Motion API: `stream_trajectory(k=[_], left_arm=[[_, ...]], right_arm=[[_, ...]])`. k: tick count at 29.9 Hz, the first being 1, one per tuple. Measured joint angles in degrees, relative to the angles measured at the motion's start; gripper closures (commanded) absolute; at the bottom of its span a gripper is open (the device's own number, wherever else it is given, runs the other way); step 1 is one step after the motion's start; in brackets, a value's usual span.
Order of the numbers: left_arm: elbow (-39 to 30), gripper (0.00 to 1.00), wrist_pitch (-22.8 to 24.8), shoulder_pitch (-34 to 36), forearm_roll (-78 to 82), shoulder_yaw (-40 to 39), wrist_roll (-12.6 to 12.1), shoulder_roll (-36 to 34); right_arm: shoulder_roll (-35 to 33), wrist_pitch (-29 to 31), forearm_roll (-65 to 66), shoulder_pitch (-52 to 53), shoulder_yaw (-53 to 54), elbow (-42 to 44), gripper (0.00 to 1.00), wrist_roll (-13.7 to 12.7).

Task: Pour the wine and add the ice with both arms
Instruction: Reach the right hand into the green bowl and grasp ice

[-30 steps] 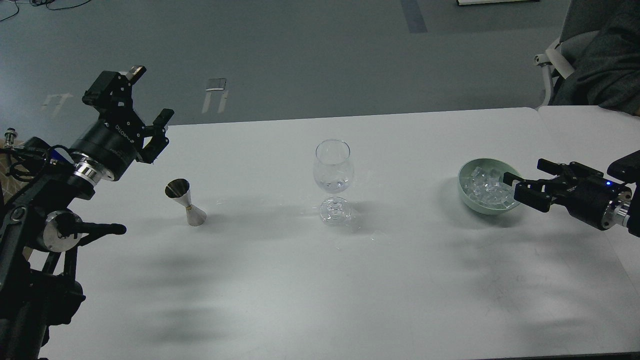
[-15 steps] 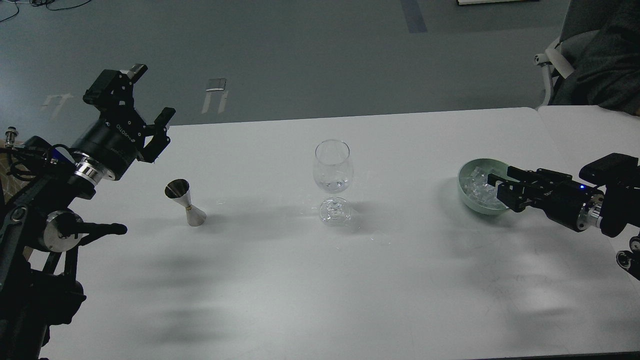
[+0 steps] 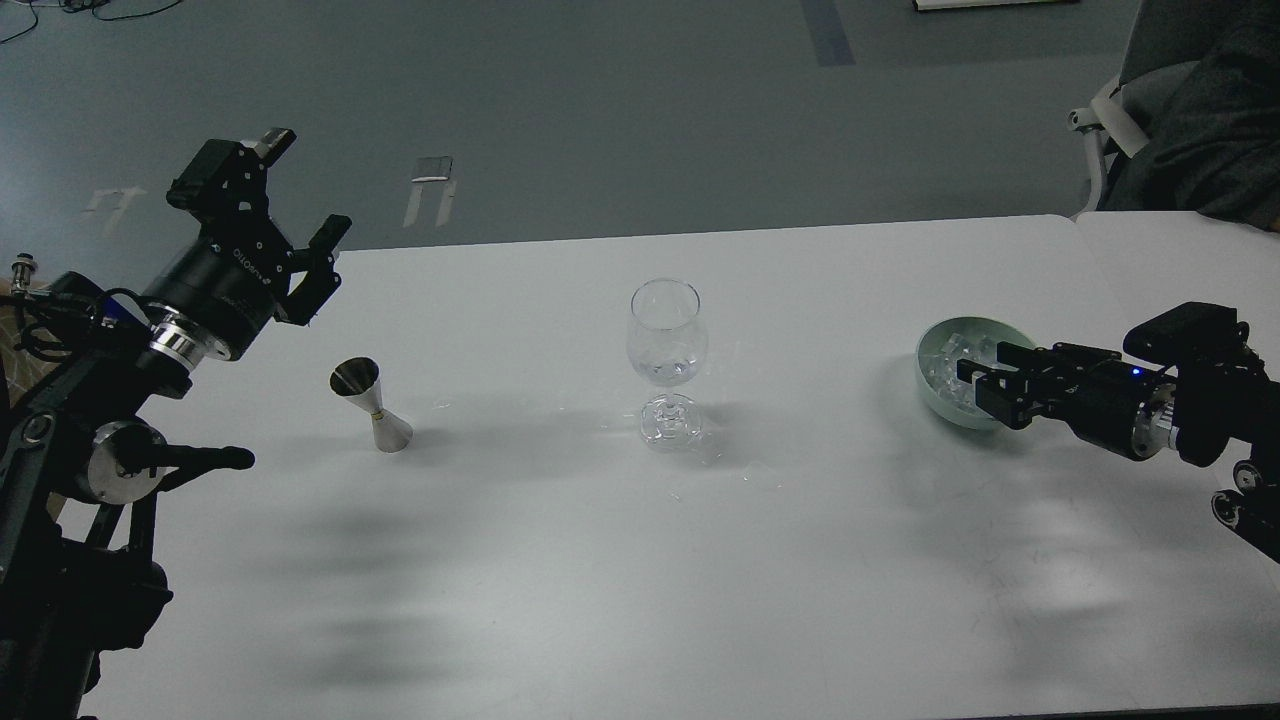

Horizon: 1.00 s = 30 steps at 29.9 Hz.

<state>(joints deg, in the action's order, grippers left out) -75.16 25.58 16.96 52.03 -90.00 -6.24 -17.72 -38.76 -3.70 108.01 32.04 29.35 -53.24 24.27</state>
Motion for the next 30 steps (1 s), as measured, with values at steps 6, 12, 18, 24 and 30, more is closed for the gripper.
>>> stream_trajectory(k=[6,12,18,24,30], left_arm=[[0.00,0.02,0.00,0.00,0.00,0.00,0.00,-0.09],[-0.05,0.02,0.17,0.00,0.00,0.00,0.00,-0.12],[-0.60,0.02,0.18,0.00,0.00,0.00,0.00,-0.12],[-0.77,0.02,0.24,0.01,0.00,0.00,0.00,-0.28],[-1.04,0.02,0.35,0.09,0.00,0.01,0.00,-0.28]], right_arm=[[0.08,0.36,0.00,-0.02,-0.08,0.08,0.43,-0.01],[0.24,1.19,0.00,0.04,-0.11,0.55,0.44,-0.02],[0.45,1.50,0.00,0.32,-0.14,0.80,0.52,-0.07],[0.94,1.51,0.00,0.44,-0.16,1.12,0.59,-0.07],[1.03,1.51,0.00,0.47,-0.18,1.48,0.59,-0.01]])
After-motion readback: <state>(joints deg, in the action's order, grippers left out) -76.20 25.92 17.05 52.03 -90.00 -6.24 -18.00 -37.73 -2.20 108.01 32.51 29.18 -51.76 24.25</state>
